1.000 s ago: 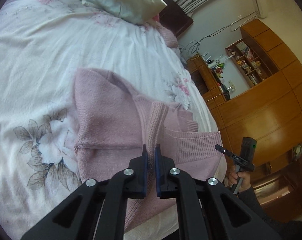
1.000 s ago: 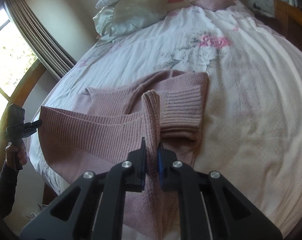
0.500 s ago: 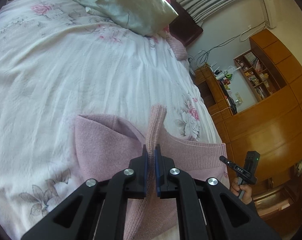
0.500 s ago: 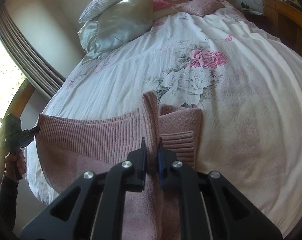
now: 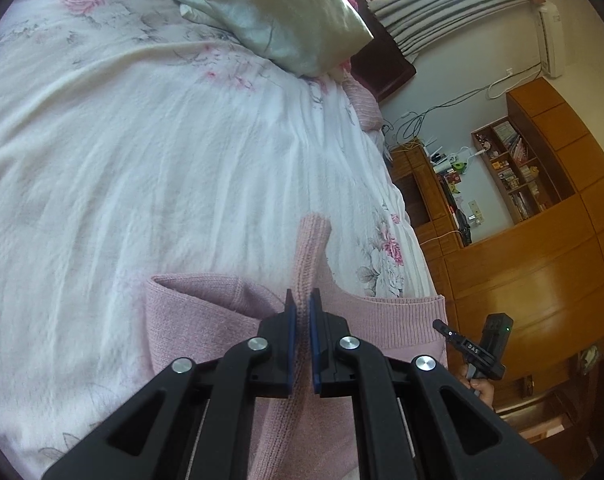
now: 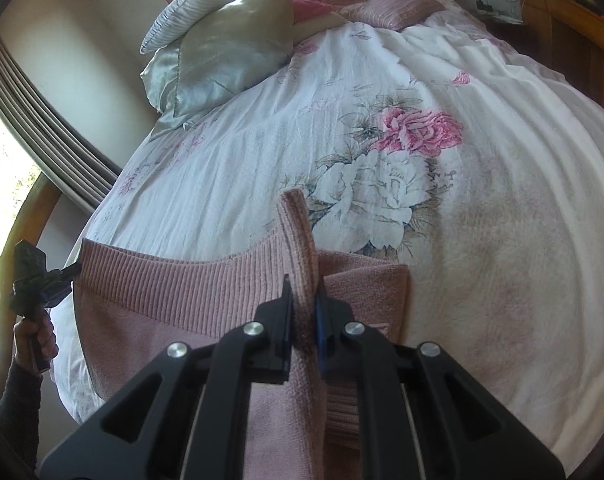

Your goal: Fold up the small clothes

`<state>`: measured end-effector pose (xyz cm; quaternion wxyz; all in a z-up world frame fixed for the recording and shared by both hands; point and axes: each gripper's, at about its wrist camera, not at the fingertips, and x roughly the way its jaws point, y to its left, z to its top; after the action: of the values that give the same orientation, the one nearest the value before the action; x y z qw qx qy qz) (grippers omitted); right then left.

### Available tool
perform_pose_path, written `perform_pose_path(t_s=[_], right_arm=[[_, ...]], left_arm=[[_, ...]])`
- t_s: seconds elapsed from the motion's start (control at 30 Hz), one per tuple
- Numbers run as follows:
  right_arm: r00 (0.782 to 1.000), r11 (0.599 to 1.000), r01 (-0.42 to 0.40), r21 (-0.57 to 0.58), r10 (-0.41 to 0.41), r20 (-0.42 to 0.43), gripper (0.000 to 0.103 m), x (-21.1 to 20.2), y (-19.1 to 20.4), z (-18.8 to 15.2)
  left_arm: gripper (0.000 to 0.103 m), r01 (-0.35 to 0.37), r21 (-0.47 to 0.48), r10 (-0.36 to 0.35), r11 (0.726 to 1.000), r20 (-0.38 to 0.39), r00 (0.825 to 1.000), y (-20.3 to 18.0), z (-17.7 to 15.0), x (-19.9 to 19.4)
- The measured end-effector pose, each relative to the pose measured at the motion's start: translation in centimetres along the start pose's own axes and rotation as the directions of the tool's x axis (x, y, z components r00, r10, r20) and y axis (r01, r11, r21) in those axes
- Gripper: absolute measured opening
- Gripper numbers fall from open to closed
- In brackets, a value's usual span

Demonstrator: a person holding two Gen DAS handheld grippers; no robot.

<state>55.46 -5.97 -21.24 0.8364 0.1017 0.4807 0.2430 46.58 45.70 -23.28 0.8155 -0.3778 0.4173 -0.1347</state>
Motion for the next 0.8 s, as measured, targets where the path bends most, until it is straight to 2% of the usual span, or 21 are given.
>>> perform_pose_path(t_s=[0.37,0.53,0.57,0.63,0.7,0.77,0.8], right_arm=[[0.999,0.999,0.012,0.037,-0.011,-0.039,0.008,3.7,-2.2,0.6],[0.997,0.998,0.028,0.061,-0.024,-0.070,0.008,5.8,-3.3,0.4],[0.996,0.997,0.037,0.069,-0.031,-0.087,0.009,6.4,-3.7,0.2],[0.992,0.995,0.057,0.083,-0.047,-0.116,0.019,7.2,-4.2,-0.1],[0.995,0.994,0.059,0.093,-0.050,-0.091,0.028,6.3,-4.2,0.0],[0.999,0.994,0.046,0.101,-0.043,-0.033,0.031,4.3,-4.1,0.3],[1.000,0.995,0.028,0.097,-0.028,-0.001,0.031,3.3,-3.8,0.5]], left_arm=[[0.005,-0.023,-0.108,0.020,0.994,-0.025,0.999,5.2,0.8,3.2],[0.006,-0.055,-0.152,0.047,0.987,-0.055,0.997,7.6,0.6,4.9],[0.007,-0.070,-0.164,0.060,0.984,-0.067,0.996,8.1,0.4,5.3],[0.012,-0.094,-0.186,0.080,0.978,-0.085,0.993,8.8,0.2,5.8],[0.018,-0.120,-0.183,0.112,0.976,-0.054,0.992,8.1,0.3,4.7],[0.027,-0.158,-0.113,0.161,0.981,0.023,0.987,5.6,0.3,2.6],[0.028,-0.132,-0.068,0.136,0.989,0.059,0.989,4.0,0.1,1.6]])
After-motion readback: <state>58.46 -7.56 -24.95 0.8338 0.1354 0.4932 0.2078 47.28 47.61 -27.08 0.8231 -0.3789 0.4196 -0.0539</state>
